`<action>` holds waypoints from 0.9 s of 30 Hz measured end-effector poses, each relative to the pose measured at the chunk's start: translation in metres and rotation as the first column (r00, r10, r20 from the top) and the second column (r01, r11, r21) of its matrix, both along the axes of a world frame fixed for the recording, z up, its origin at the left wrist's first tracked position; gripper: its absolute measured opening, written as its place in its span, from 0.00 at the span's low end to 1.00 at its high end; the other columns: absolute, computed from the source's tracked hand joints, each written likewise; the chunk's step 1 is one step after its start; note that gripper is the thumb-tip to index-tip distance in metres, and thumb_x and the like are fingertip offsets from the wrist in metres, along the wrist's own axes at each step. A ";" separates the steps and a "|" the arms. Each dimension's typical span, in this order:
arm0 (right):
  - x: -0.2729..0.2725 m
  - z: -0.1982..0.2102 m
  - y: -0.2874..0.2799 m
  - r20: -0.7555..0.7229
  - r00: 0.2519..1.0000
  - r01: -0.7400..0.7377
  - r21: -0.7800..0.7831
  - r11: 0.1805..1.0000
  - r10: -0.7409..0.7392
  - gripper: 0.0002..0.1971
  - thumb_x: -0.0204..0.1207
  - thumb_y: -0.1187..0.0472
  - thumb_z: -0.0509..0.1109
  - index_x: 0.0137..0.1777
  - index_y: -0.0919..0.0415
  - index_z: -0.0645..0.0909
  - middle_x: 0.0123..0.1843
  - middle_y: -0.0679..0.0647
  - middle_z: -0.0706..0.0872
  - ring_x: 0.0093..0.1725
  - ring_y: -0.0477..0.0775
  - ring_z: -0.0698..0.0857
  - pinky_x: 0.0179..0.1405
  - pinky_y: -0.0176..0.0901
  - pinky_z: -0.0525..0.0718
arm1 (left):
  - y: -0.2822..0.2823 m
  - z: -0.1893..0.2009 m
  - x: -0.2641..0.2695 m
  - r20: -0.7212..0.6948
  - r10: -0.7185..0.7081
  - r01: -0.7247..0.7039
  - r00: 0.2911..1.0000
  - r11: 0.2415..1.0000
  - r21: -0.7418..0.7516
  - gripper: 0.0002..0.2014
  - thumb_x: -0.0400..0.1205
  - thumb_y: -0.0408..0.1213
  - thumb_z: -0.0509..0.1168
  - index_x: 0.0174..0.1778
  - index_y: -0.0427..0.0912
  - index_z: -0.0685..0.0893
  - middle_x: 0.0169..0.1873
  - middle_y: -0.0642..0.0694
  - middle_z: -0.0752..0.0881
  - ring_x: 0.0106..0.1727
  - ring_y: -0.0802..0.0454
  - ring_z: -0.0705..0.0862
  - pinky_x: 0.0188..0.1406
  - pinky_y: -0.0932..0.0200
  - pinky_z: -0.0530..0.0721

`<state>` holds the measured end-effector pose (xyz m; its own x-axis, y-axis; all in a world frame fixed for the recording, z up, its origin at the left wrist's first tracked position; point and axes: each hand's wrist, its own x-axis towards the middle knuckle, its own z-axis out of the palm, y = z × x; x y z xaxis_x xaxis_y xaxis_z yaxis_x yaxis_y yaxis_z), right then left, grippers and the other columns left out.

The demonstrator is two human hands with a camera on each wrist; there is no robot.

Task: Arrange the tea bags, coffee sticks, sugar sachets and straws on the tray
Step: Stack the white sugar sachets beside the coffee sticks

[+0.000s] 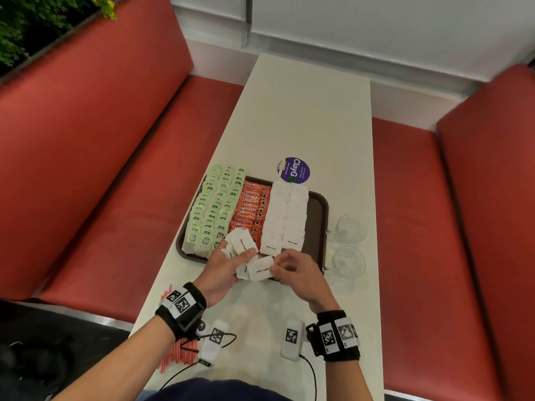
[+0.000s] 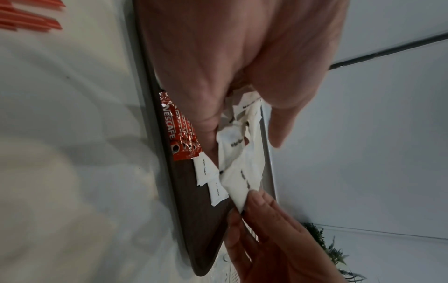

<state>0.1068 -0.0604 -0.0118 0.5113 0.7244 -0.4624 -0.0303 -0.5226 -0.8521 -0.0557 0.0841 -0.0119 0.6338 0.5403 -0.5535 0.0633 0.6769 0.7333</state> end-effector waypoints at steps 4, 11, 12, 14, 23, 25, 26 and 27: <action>0.015 -0.006 -0.005 0.207 0.946 0.250 0.030 0.968 -0.250 0.10 0.84 0.63 0.80 0.58 0.50 0.84 0.46 0.49 0.94 0.48 0.53 0.93 0.50 0.46 0.92 | 0.005 -0.005 -0.003 -0.002 0.034 -0.034 0.999 0.999 -0.034 0.19 0.90 0.30 0.70 0.78 0.44 0.79 0.65 0.29 0.91 0.66 0.31 0.92 0.68 0.28 0.88; 0.024 -0.037 0.011 0.474 0.827 0.349 -0.012 0.937 -0.302 0.13 0.86 0.74 0.70 0.59 0.57 0.75 0.46 0.52 0.88 0.47 0.50 0.87 0.51 0.48 0.87 | 0.005 -0.006 -0.006 0.012 0.038 -0.038 0.999 0.999 -0.037 0.21 0.90 0.28 0.69 0.78 0.45 0.79 0.66 0.26 0.89 0.62 0.33 0.93 0.58 0.35 0.94; 0.024 -0.042 0.013 0.490 0.824 0.343 -0.034 0.939 -0.284 0.13 0.86 0.75 0.69 0.59 0.57 0.74 0.45 0.52 0.87 0.47 0.52 0.86 0.51 0.50 0.86 | 0.005 -0.006 -0.006 0.014 0.036 -0.035 0.999 0.999 -0.034 0.21 0.90 0.28 0.69 0.79 0.45 0.79 0.65 0.26 0.89 0.62 0.33 0.93 0.57 0.36 0.95; 0.025 -0.048 0.015 0.522 0.817 0.333 -0.080 0.940 -0.245 0.13 0.86 0.76 0.66 0.59 0.58 0.73 0.44 0.53 0.86 0.46 0.56 0.85 0.47 0.50 0.83 | 0.004 -0.006 -0.008 0.019 0.032 -0.032 0.999 0.999 -0.028 0.21 0.90 0.28 0.69 0.79 0.45 0.78 0.64 0.25 0.90 0.62 0.32 0.93 0.59 0.35 0.94; 0.021 -0.061 0.019 0.657 0.750 0.255 -0.177 0.951 -0.079 0.09 0.86 0.69 0.71 0.59 0.59 0.75 0.55 0.56 0.80 0.48 0.57 0.80 0.46 0.47 0.77 | 0.007 -0.007 -0.012 0.022 0.030 -0.029 0.999 0.999 -0.019 0.22 0.90 0.29 0.69 0.80 0.46 0.78 0.63 0.26 0.90 0.63 0.31 0.92 0.60 0.34 0.94; 0.019 -0.064 0.020 0.676 0.736 0.235 -0.210 0.949 -0.033 0.10 0.86 0.60 0.76 0.58 0.57 0.76 0.57 0.56 0.78 0.47 0.57 0.80 0.48 0.49 0.81 | 0.006 -0.007 -0.011 0.021 0.027 -0.027 0.999 0.999 -0.018 0.22 0.90 0.29 0.69 0.80 0.46 0.78 0.62 0.27 0.91 0.63 0.31 0.92 0.63 0.31 0.92; 0.019 -0.065 0.020 0.680 0.734 0.225 -0.231 0.947 -0.008 0.11 0.85 0.57 0.77 0.58 0.57 0.77 0.58 0.56 0.78 0.48 0.57 0.81 0.49 0.50 0.82 | 0.006 -0.007 -0.011 0.022 0.024 -0.024 0.999 1.000 -0.017 0.22 0.90 0.29 0.69 0.80 0.46 0.78 0.62 0.27 0.91 0.63 0.31 0.92 0.65 0.30 0.91; 0.019 -0.066 0.021 0.683 0.730 0.218 -0.252 0.943 0.014 0.13 0.85 0.54 0.78 0.59 0.57 0.78 0.59 0.56 0.78 0.50 0.58 0.82 0.50 0.51 0.84 | 0.006 -0.006 -0.010 0.023 0.019 -0.019 1.000 1.000 -0.015 0.22 0.90 0.29 0.70 0.80 0.45 0.78 0.62 0.28 0.92 0.63 0.31 0.92 0.66 0.29 0.90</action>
<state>0.1255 -0.0395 -0.0782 0.8305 0.5365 -0.1497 0.4164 -0.7765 -0.4730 -0.0658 0.0898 -0.0183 0.6361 0.5442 -0.5470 0.0333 0.6889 0.7240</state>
